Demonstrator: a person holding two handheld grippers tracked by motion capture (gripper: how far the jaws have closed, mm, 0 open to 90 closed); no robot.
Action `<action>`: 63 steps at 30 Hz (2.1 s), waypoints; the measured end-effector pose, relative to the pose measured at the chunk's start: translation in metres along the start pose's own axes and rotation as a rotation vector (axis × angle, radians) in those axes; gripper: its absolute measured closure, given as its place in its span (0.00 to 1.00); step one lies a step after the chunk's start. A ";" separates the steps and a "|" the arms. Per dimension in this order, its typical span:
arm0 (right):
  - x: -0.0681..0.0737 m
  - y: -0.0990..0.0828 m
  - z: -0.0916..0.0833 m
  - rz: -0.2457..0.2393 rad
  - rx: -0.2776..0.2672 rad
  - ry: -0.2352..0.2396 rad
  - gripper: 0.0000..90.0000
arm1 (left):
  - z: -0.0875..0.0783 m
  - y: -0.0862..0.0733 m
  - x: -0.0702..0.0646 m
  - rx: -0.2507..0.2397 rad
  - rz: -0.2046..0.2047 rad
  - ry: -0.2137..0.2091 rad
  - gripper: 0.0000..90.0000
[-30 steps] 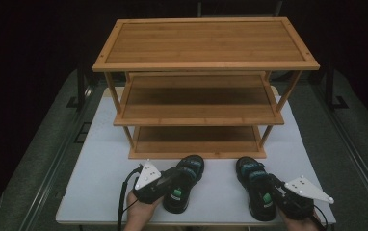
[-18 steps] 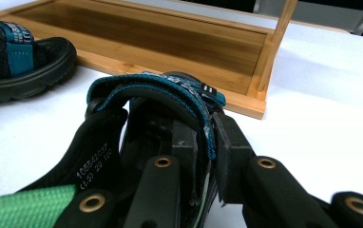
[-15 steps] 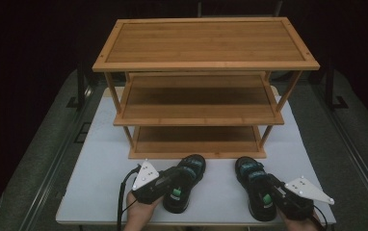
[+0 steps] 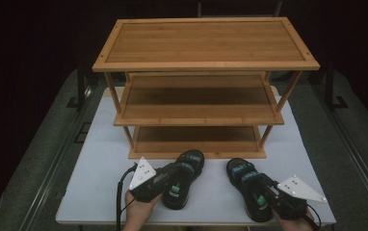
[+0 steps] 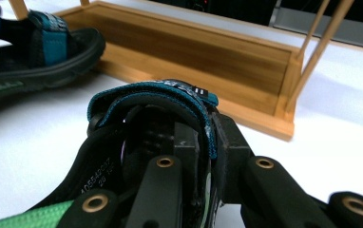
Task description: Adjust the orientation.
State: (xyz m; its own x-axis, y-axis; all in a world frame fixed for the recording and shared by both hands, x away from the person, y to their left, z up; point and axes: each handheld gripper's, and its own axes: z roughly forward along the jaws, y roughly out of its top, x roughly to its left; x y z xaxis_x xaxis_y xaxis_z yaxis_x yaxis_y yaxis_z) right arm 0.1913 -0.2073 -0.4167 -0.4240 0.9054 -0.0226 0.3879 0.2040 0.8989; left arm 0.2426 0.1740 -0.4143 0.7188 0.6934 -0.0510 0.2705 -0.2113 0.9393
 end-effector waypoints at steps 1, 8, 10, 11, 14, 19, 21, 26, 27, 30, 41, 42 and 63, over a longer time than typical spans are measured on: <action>0.000 0.002 0.001 0.002 -0.007 0.003 0.90 | 0.001 0.000 0.001 -0.002 -0.001 0.007 0.85; 0.005 0.018 0.018 0.007 -0.043 -0.008 0.90 | 0.009 0.003 0.007 -0.019 -0.001 0.050 0.86; 0.007 0.022 0.023 0.004 -0.048 -0.008 0.90 | 0.012 0.004 0.008 -0.026 0.005 0.065 0.86; 0.008 0.024 0.026 -0.004 -0.052 -0.010 0.90 | 0.012 0.004 0.008 -0.026 0.005 0.065 0.86; 0.010 0.030 0.034 -0.018 -0.058 -0.012 0.90 | 0.017 0.006 0.013 -0.043 -0.002 0.091 0.86; 0.011 0.041 0.046 -0.038 -0.073 -0.018 0.90 | 0.024 0.008 0.018 -0.057 -0.001 0.116 0.86; 0.011 0.042 0.049 -0.044 -0.073 -0.019 0.90 | 0.026 0.008 0.019 -0.058 0.003 0.118 0.85; 0.016 0.050 0.066 -0.063 -0.071 -0.024 0.90 | 0.039 0.011 0.019 -0.055 0.020 0.133 0.85; 0.016 0.051 0.068 -0.068 -0.071 -0.026 0.90 | 0.041 0.012 0.019 -0.054 0.024 0.134 0.85; 0.018 0.052 0.073 -0.067 -0.066 -0.026 0.90 | 0.045 0.014 0.019 -0.057 0.028 0.135 0.85; 0.021 0.057 0.096 -0.069 -0.060 -0.050 0.90 | 0.063 0.016 0.017 -0.024 0.107 0.166 0.85; 0.021 0.057 0.099 -0.067 -0.057 -0.050 0.90 | 0.064 0.015 0.019 -0.024 0.100 0.170 0.85; 0.024 0.053 0.117 -0.051 -0.002 -0.049 0.88 | 0.071 0.012 0.031 0.000 0.035 0.134 0.82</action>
State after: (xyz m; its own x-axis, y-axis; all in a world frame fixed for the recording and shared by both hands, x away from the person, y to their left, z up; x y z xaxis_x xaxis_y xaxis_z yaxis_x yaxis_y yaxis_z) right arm 0.2971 -0.1311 -0.4211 -0.4027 0.9110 -0.0892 0.3650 0.2492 0.8970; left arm 0.3134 0.1445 -0.4287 0.6357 0.7714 0.0277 0.2465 -0.2369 0.9397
